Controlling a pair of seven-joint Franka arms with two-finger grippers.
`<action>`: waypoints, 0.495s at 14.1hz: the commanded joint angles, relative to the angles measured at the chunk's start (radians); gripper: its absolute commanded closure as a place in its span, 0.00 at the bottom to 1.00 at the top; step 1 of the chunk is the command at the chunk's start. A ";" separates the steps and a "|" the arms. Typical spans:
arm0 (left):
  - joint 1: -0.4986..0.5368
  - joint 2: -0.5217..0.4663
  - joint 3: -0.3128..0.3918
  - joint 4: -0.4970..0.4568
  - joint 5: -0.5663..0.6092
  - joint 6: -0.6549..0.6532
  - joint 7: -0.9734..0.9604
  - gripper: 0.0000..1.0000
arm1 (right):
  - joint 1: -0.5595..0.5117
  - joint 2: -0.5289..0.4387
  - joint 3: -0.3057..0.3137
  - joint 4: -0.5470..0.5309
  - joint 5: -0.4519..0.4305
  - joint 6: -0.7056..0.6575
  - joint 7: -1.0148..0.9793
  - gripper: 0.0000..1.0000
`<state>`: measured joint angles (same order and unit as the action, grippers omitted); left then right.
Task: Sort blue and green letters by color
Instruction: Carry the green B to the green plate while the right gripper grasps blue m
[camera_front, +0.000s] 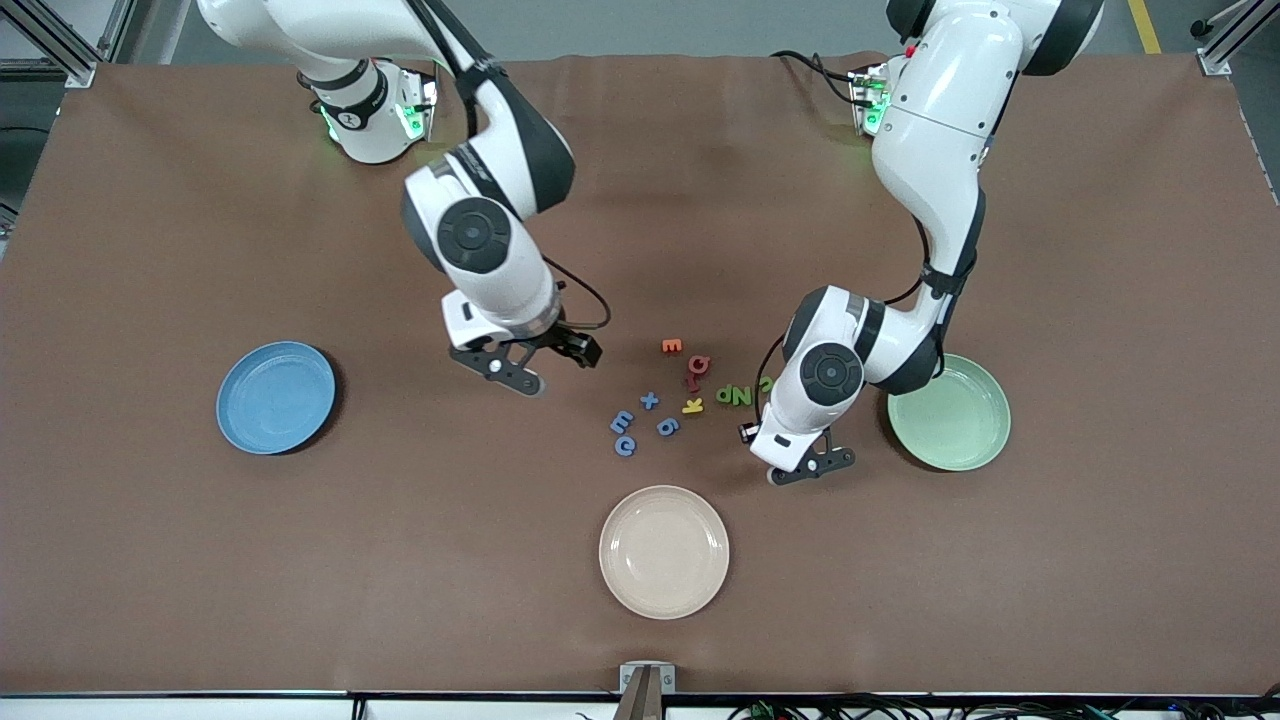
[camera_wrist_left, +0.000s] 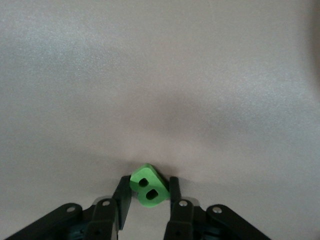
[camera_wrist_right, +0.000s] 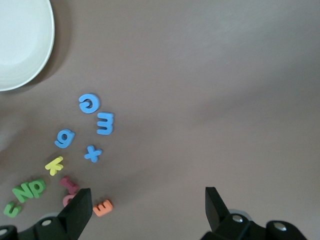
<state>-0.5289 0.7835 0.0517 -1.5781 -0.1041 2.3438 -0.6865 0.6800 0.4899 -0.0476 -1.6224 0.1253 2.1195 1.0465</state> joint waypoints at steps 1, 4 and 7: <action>0.010 -0.012 0.002 -0.017 0.003 0.011 -0.007 0.80 | 0.041 0.065 -0.011 0.027 0.013 0.059 0.053 0.00; 0.038 -0.088 0.002 -0.040 0.003 -0.027 0.013 0.80 | 0.062 0.151 -0.012 0.091 0.007 0.062 0.096 0.01; 0.093 -0.186 0.000 -0.089 0.003 -0.121 0.088 0.80 | 0.061 0.260 -0.014 0.197 0.001 0.062 0.130 0.01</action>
<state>-0.4704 0.7032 0.0564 -1.5848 -0.1041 2.2786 -0.6510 0.7366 0.6612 -0.0505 -1.5307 0.1250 2.1932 1.1485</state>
